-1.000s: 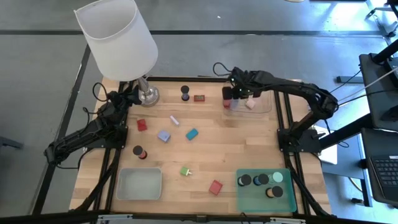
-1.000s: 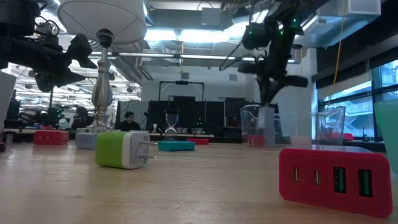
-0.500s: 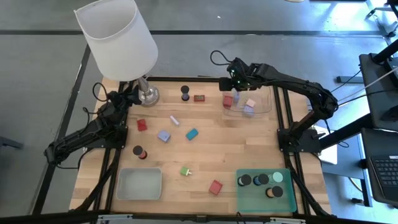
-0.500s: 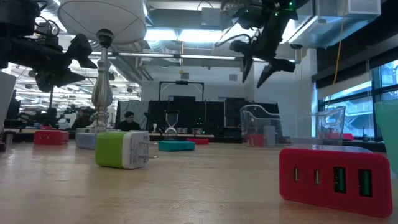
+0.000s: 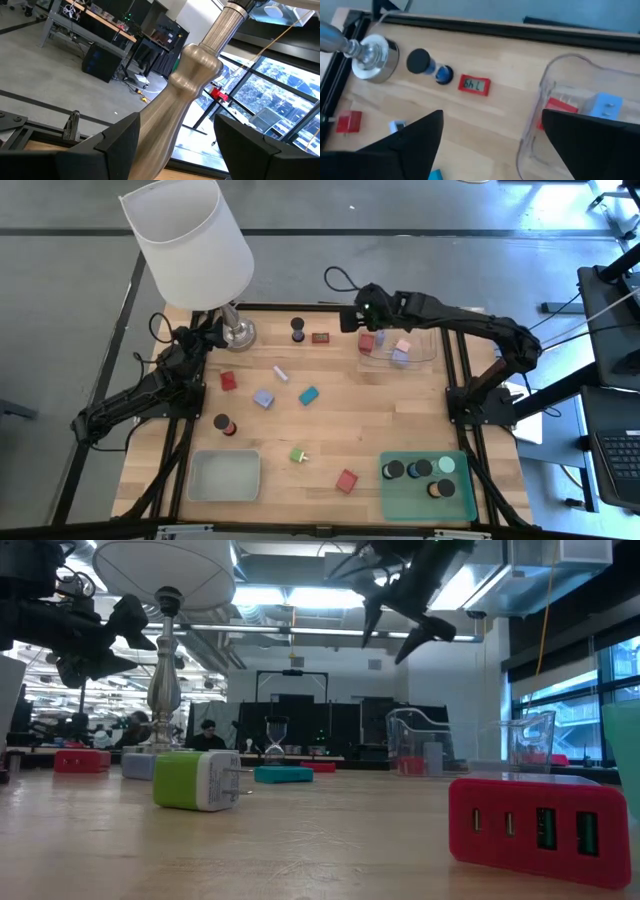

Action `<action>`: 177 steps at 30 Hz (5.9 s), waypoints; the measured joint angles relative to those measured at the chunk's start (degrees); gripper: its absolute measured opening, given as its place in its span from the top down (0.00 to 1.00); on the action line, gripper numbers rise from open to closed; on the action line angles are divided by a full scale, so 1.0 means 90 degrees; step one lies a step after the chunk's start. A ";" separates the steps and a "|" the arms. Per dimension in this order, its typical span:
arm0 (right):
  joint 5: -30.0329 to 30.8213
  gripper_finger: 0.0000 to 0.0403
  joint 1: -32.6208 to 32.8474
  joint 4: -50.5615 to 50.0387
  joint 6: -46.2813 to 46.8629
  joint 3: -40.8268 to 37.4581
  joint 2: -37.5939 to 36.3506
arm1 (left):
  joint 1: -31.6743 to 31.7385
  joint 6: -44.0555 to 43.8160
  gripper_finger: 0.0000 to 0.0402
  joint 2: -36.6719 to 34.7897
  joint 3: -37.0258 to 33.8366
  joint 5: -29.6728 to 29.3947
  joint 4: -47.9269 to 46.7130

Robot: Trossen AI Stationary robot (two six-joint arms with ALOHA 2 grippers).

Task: Pick & Place Office items
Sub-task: Put the blue hourglass into the green bin

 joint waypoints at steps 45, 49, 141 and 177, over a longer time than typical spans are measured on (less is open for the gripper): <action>0.1004 0.15 0.1794 0.3900 -0.0670 0.0000 0.0423 | 0.0002 0.0002 0.38 -0.0001 0.0000 0.0005 0.0000; 0.1769 0.14 0.1783 0.4532 -0.1248 0.0002 0.0778 | 0.0000 0.0002 0.38 -0.0002 0.0000 0.0003 0.0000; 0.1886 0.05 0.0981 0.4179 -0.2781 0.1108 0.3691 | 0.0000 0.0000 0.38 -0.0002 0.0000 0.0000 0.0000; -0.0047 0.05 0.0005 0.2038 -0.2560 0.3086 0.4072 | 0.0001 0.0002 0.38 -0.0002 0.0000 -0.0002 -0.0002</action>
